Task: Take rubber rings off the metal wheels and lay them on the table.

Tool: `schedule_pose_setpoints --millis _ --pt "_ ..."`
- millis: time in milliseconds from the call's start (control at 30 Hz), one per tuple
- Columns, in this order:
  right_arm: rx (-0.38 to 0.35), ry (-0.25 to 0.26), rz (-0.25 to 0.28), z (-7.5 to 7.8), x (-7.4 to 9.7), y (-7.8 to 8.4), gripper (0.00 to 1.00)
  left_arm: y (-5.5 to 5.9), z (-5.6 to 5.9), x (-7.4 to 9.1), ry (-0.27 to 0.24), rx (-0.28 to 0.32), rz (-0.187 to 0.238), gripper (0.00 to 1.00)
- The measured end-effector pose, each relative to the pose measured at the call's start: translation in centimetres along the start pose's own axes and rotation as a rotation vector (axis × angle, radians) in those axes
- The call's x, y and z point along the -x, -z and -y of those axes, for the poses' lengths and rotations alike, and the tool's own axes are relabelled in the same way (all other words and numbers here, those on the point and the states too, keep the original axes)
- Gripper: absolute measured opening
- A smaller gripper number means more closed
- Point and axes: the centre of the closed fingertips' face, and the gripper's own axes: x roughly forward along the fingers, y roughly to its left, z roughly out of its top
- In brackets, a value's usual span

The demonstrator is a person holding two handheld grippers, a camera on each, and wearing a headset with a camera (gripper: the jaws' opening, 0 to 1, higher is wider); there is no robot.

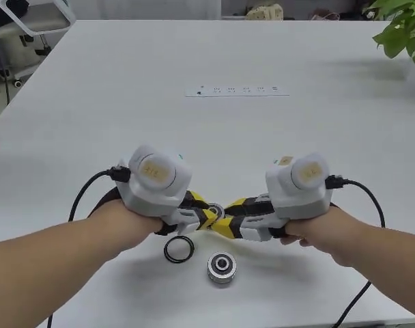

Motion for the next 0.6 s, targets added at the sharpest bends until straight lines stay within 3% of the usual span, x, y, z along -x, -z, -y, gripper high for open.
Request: schedule_pose_setpoints --millis 367,600 --pt "0.059 0.000 -0.023 0.24 0.34 0.43 0.13 0.02 0.00 -0.01 -0.004 0.003 0.001 0.08" --pt "0.049 0.001 -0.024 0.17 0.44 0.50 0.10 0.03 0.05 0.02 -0.007 0.006 0.001 0.08"
